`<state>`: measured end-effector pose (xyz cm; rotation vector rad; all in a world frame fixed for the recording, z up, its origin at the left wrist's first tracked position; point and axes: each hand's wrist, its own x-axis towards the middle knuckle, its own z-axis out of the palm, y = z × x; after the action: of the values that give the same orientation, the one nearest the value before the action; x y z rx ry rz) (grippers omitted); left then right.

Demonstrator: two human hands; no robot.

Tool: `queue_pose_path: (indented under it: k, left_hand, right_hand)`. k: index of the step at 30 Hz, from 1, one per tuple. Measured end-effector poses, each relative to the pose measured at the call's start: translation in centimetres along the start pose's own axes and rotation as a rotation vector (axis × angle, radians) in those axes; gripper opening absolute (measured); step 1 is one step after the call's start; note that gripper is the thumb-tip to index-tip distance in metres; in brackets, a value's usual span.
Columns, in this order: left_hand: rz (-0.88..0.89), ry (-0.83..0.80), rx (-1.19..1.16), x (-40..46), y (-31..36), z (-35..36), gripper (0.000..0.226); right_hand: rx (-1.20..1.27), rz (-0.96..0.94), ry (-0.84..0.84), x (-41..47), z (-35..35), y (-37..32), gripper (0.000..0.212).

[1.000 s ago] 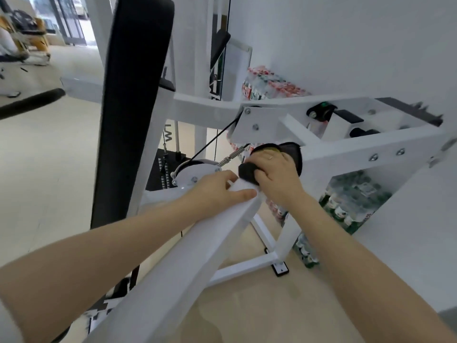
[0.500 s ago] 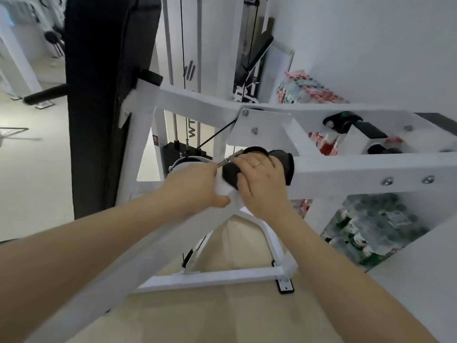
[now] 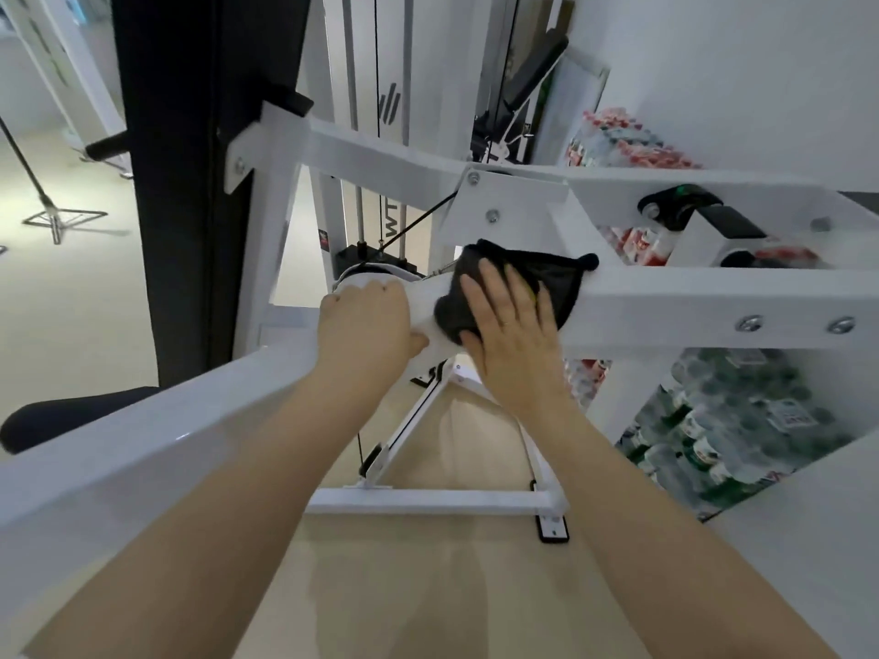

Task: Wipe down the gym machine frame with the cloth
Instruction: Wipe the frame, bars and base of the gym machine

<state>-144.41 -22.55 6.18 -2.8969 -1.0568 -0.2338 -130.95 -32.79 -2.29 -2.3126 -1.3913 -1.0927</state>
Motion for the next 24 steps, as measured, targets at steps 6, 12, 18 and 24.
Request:
queue_pose_path:
  k: [6, 12, 18, 24]
  left_hand:
    - [0.037, 0.008, 0.012, 0.1, 0.0, 0.3, 0.043]
    - [0.072, -0.02, -0.022, 0.4, -0.7, 0.0, 0.045]
    - [0.22, 0.091, -0.107, 0.1, -0.7, 0.7, 0.048]
    - [0.502, 0.225, -0.245, 0.9, 2.7, 0.6, 0.065]
  right_hand:
    - [0.026, 0.493, 0.07, -0.6, -0.2, 0.8, 0.055]
    - [0.176, 0.153, -0.049, 1.1, -0.9, -1.7, 0.043]
    - [0.04, 0.427, -0.116, 0.0, -3.3, 7.6, 0.053]
    - [0.085, 0.331, -0.155, 0.9, -3.6, 4.0, 0.052]
